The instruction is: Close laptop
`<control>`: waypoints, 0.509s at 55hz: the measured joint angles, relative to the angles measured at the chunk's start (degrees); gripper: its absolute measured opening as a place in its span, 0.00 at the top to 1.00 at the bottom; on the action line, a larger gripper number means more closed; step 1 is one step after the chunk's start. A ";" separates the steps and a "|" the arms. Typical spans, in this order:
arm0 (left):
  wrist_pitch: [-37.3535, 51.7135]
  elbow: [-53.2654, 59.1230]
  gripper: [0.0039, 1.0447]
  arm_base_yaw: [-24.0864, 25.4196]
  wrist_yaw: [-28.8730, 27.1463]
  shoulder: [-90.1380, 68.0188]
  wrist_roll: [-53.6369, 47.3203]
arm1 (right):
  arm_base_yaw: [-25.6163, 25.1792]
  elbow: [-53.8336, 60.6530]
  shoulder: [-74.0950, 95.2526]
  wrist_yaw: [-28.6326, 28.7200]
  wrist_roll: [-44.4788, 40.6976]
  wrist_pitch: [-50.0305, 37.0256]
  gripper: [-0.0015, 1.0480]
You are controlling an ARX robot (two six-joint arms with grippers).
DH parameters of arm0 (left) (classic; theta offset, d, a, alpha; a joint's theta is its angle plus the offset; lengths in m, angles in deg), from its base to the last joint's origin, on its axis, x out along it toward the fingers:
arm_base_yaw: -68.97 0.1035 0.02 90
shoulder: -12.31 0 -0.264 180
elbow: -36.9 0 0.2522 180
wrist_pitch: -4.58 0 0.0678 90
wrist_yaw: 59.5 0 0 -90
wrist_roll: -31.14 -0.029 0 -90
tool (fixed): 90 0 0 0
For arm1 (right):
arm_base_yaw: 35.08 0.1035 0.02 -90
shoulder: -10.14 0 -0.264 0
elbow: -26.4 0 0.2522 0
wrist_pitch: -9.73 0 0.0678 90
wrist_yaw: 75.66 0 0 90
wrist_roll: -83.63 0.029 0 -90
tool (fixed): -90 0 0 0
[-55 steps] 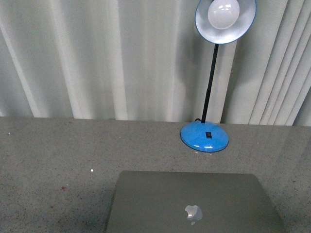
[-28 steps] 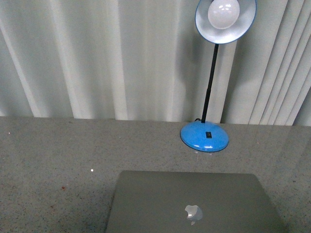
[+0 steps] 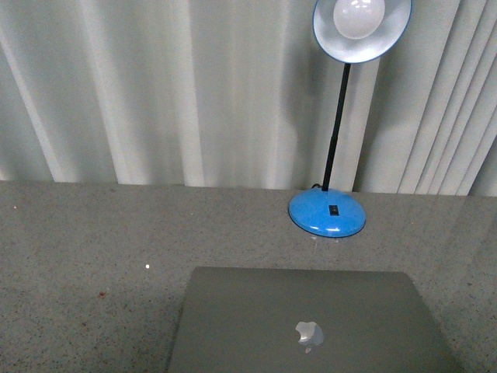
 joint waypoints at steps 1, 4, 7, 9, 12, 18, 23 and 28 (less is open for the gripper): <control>-0.35 0.00 0.97 0.00 0.00 0.35 0.00 | 0.00 0.00 -0.35 0.02 0.00 0.37 0.97; -1.18 0.00 0.97 0.00 -0.02 1.16 0.00 | 0.00 0.00 -1.18 0.00 0.00 1.20 0.97; -1.95 0.00 0.97 0.00 -0.02 1.92 0.02 | 0.00 0.00 -2.12 0.02 0.00 2.16 0.97; -2.54 0.00 0.97 0.00 -0.02 2.51 0.02 | 0.00 0.00 -2.58 0.02 0.00 2.62 0.97; -3.23 0.00 0.97 0.00 -0.02 3.19 0.00 | 0.00 0.00 -3.28 0.00 0.00 3.30 0.97; -6.67 -0.02 0.97 0.00 -0.04 6.32 0.02 | 0.00 0.00 -5.42 0.02 0.00 5.53 0.97; -13.75 -0.02 0.97 0.00 0.00 12.11 -0.09 | 0.00 -0.02 -11.93 0.13 0.00 13.92 0.97; -14.10 -0.02 0.97 0.00 0.02 13.84 -0.09 | 0.00 -0.02 -14.16 0.17 0.00 14.32 0.97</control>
